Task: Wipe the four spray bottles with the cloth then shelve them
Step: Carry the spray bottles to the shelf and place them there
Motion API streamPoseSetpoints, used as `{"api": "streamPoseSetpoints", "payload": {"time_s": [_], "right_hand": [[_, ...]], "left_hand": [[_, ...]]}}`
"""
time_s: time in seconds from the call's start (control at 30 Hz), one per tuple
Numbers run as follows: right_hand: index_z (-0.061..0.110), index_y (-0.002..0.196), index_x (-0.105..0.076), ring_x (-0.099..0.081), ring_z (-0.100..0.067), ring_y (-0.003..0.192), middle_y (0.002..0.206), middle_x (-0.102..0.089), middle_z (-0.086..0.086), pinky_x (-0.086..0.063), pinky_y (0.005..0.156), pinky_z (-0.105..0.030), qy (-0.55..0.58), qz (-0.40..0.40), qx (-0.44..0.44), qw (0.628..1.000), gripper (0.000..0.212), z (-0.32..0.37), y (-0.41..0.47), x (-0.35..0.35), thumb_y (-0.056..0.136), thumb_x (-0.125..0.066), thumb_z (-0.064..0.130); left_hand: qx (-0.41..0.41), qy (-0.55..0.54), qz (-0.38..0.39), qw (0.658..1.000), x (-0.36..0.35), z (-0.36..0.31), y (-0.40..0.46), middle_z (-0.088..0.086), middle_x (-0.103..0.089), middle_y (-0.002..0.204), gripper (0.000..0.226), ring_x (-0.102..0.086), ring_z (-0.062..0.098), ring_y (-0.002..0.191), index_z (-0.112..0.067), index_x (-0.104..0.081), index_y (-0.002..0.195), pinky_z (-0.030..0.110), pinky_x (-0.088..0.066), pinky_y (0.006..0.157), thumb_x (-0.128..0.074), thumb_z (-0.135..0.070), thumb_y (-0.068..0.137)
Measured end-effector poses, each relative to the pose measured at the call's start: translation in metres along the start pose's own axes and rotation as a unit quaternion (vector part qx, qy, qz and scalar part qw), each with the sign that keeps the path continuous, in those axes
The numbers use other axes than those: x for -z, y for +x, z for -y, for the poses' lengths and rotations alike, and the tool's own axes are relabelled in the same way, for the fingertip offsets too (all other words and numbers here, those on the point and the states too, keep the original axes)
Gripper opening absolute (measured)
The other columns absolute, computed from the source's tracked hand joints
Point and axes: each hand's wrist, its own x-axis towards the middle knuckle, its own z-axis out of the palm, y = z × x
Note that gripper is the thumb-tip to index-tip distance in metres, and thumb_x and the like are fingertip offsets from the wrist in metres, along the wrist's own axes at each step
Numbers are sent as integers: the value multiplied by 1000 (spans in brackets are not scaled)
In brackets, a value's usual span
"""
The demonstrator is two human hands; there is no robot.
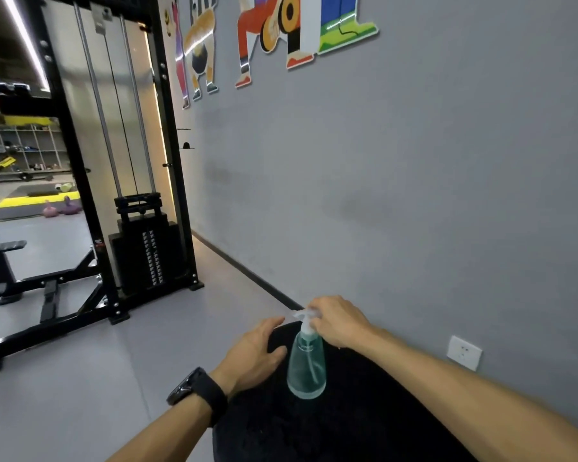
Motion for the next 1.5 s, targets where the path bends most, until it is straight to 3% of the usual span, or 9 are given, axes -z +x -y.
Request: {"api": "streamPoseSetpoints", "payload": {"time_s": [0.2,0.4,0.57,0.77,0.97,1.07,1.2,1.4,1.5], "right_hand": [[17,122,-62,-62,-24,106,122,-64,-5,-52,91,-39,5,-10,-22,1000,32,-8,-36,44,93,-52,13],[17,114,-64,-58,-16,82,100,-60,1,-42,64,-25,5,-26,-40,999,24,-29,-76,77,93,-54,14],[17,111,-66,-61,-21,85,103,-67,-2,-52,77,-34,-14,-35,-87,996,25,-52,-115,105,89,-55,16],[16,105,-67,-55,-13,71,83,-58,5,-39,56,-25,-24,-56,-152,987,18,-89,-171,139,91,-55,15],[16,107,-68,-64,-21,86,90,-65,-1,-54,75,-34,-41,-74,-234,968,21,-126,-238,170,89,-58,17],[23,91,-65,-57,-17,79,72,-54,10,-43,60,-26,-63,-83,-267,958,9,-144,-274,187,88,-58,17],[30,69,-55,-55,-17,75,66,-50,12,-38,55,-25,-85,-98,-310,942,22,-163,-327,211,86,-60,17],[18,110,-68,-61,-10,74,78,-60,9,-50,66,-28,-61,-102,-377,918,23,-187,-405,244,89,-59,17],[17,112,-68,-58,-5,71,74,-57,15,-47,64,-24,-61,-103,-403,907,23,-201,-438,254,91,-60,18]], "left_hand": [[-45,3,-2,999,4,-41,-5,-3,-36,159,60,-38,15,143,-24,-30,154,25,-28,115,-54,-30,99],[-112,-5,5,994,-5,-91,-5,-2,-39,157,60,-40,14,140,-22,-33,152,23,-29,113,-56,-30,98],[-173,-14,26,984,-23,-133,-3,-4,-40,155,59,-43,13,139,-23,-35,151,27,-33,115,-57,-31,98],[-254,-17,64,965,-52,-189,-1,-7,-40,155,59,-42,11,139,-23,-32,152,13,-27,105,-56,-31,99],[-332,-45,106,936,-90,-261,-4,-8,-38,157,58,-41,12,139,-24,-31,152,11,-26,100,-54,-28,99],[-368,-61,124,920,-112,-299,-12,-8,-38,156,57,-43,13,137,-24,-30,152,11,-27,95,-53,-29,100],[-417,-83,145,893,-138,-350,-28,-9,-39,156,56,-41,11,138,-26,-31,152,8,-23,96,-53,-31,100],[-496,-115,201,837,-170,-425,-61,-13,-45,149,54,-48,1,125,-33,-37,148,-6,-28,85,-56,-24,99],[-507,-119,236,820,-188,-456,-74,-13,-45,148,55,-60,10,115,-35,-39,147,7,-43,90,-58,-24,97]]}}
